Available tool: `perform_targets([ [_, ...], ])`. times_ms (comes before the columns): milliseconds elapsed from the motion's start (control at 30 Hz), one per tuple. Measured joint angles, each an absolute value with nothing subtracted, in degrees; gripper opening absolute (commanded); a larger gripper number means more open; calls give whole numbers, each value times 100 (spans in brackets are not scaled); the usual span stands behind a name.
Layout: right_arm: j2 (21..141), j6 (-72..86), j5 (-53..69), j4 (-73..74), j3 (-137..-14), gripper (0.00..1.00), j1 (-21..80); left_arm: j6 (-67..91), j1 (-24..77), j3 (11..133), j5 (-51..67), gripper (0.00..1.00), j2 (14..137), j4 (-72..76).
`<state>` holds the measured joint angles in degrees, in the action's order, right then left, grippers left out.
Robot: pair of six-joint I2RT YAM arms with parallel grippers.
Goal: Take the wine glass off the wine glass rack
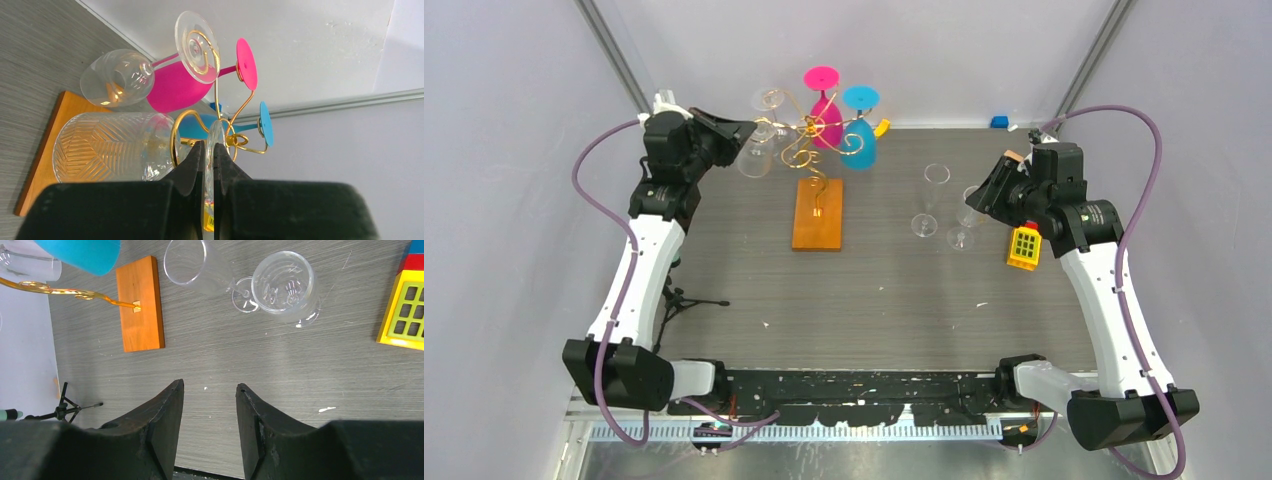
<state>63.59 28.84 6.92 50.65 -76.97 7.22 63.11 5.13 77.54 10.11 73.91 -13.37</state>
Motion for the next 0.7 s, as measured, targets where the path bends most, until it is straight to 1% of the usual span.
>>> perform_targets([
  [400, 6359, 2884, 692, 5065, -7690, 49, 722, 6506, 513, 7387, 589, 0, 7085, -1162],
  [700, 6359, 2884, 690, 5065, -7688, 49, 722, 6630, 513, 7384, 561, 0, 7161, -943],
])
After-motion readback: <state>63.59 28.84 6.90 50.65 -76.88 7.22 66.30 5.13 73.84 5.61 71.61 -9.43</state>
